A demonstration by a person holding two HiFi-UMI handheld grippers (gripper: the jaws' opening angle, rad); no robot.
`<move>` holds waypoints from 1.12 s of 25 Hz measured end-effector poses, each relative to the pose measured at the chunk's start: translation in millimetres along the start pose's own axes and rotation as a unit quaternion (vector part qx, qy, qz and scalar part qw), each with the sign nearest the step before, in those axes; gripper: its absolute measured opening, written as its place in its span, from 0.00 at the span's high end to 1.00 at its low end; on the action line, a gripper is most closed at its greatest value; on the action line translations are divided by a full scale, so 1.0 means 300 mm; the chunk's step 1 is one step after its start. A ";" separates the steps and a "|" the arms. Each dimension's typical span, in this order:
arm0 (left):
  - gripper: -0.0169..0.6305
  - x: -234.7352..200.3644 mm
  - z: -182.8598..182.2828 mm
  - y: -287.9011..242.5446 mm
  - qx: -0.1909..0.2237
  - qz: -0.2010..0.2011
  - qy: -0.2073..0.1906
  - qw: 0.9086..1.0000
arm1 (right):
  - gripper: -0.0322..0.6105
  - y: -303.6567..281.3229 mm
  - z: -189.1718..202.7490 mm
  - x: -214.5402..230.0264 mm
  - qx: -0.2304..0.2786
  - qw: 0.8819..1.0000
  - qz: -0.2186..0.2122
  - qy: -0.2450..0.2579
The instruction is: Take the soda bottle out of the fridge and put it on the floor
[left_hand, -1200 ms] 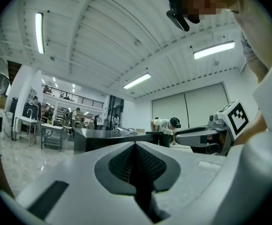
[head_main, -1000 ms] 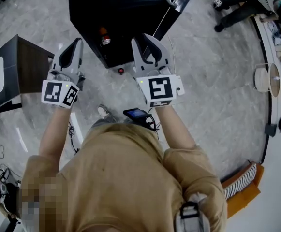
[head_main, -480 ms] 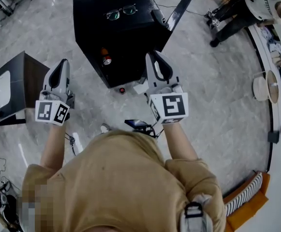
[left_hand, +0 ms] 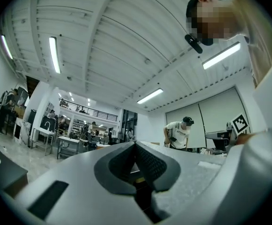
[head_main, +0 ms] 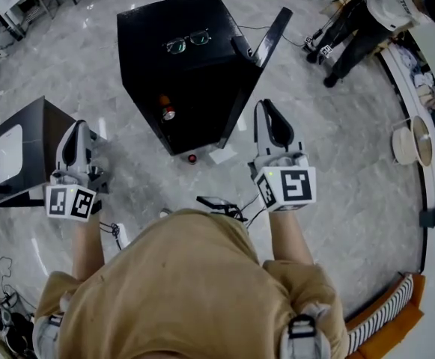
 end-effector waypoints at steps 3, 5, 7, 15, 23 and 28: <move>0.97 -0.019 -0.037 0.030 0.008 -0.013 0.005 1.000 | 0.91 0.028 -0.012 0.019 0.004 1.000 0.007 -0.001; 0.97 -0.028 -0.054 0.055 0.012 -0.022 -0.006 1.000 | 0.92 0.056 -0.020 0.031 0.010 1.000 0.014 -0.010; 0.97 -0.041 -0.065 0.087 0.016 -0.034 -0.017 0.999 | 0.92 0.086 -0.030 0.048 0.018 0.999 0.024 -0.024; 0.97 -0.111 -0.078 0.181 0.018 -0.076 -0.002 0.997 | 0.93 0.122 -0.122 0.093 0.043 0.998 0.050 -0.024; 0.97 -0.131 -0.119 0.212 0.026 -0.078 -0.011 0.997 | 0.95 0.125 -0.126 0.061 0.042 0.997 0.058 -0.021; 0.97 -0.131 -0.154 0.212 0.028 -0.070 -0.027 0.997 | 0.95 0.148 -0.154 0.069 0.048 0.996 0.074 -0.013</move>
Point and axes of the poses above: the fingertips, and each gripper's own axes: y backward along the fingers, x to its right, z out of its underside, the point moved 3 cm from there along y, backward along the fingers, and after that the axes turned 5 degrees about -x, right-handed, at the moved point
